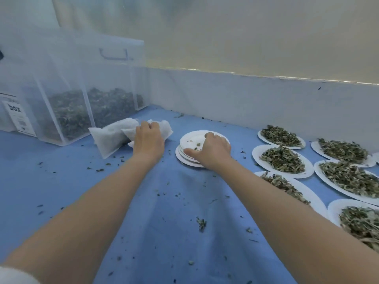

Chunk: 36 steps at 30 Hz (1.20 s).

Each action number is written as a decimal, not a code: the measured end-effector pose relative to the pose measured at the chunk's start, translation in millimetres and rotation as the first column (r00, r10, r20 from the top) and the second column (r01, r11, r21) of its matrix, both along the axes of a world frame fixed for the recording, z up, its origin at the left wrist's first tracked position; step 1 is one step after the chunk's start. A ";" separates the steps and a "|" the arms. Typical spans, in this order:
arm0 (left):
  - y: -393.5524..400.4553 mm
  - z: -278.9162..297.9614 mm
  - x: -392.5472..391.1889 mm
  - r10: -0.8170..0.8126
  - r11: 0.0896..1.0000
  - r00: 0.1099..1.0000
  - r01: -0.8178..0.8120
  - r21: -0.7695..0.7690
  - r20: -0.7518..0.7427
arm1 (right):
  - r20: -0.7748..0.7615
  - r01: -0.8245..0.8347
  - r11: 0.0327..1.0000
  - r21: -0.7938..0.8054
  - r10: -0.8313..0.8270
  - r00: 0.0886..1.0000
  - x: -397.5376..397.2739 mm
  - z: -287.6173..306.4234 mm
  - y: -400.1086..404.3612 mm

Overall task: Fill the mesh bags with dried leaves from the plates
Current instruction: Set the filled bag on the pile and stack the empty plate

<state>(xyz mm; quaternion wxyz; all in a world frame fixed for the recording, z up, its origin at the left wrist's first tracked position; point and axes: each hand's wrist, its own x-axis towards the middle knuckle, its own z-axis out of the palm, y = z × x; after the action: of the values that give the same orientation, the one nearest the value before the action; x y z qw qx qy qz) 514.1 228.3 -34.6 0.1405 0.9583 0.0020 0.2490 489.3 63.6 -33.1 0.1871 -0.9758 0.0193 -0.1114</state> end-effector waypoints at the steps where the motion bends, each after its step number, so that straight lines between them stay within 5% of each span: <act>1: -6.1 5.1 -11.6 -0.059 0.993 0.998 0.057 -0.103 -0.018 | 0.004 -0.010 1.000 0.002 0.010 1.000 -10.4 4.3 0.5; 6: -37.5 25.7 -93.6 -0.262 0.883 0.961 0.200 -0.424 -0.093 | 0.024 -0.045 0.998 -0.040 0.046 0.999 -81.8 24.4 -5.9; 12: -78.1 29.3 -209.3 -0.371 0.823 0.920 0.262 -0.504 -0.127 | -0.049 -0.085 0.988 -0.132 0.079 0.996 -192.7 36.5 -34.7; 18: -140.0 30.0 -309.9 -0.547 0.783 0.820 0.429 -0.450 -0.171 | -0.076 -0.144 0.951 -0.273 0.128 0.989 -302.2 43.5 -80.0; 28: -235.1 19.0 -423.9 -0.759 0.642 0.609 0.640 -0.423 -0.231 | -0.113 -0.030 0.916 -0.401 -0.017 0.993 -442.5 41.5 -176.6; 36: -253.9 0.9 -478.2 -0.822 0.568 0.521 0.715 -0.408 -0.232 | 0.000 0.022 0.989 -0.144 -0.022 1.000 -520.1 40.4 -230.6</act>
<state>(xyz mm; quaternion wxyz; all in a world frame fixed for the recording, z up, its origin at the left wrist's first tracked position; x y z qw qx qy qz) 35.8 -25.6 -33.7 0.3580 0.8588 -0.3640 -0.0424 -30.7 -167.0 7.3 0.1150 -0.9866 0.0223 -0.1138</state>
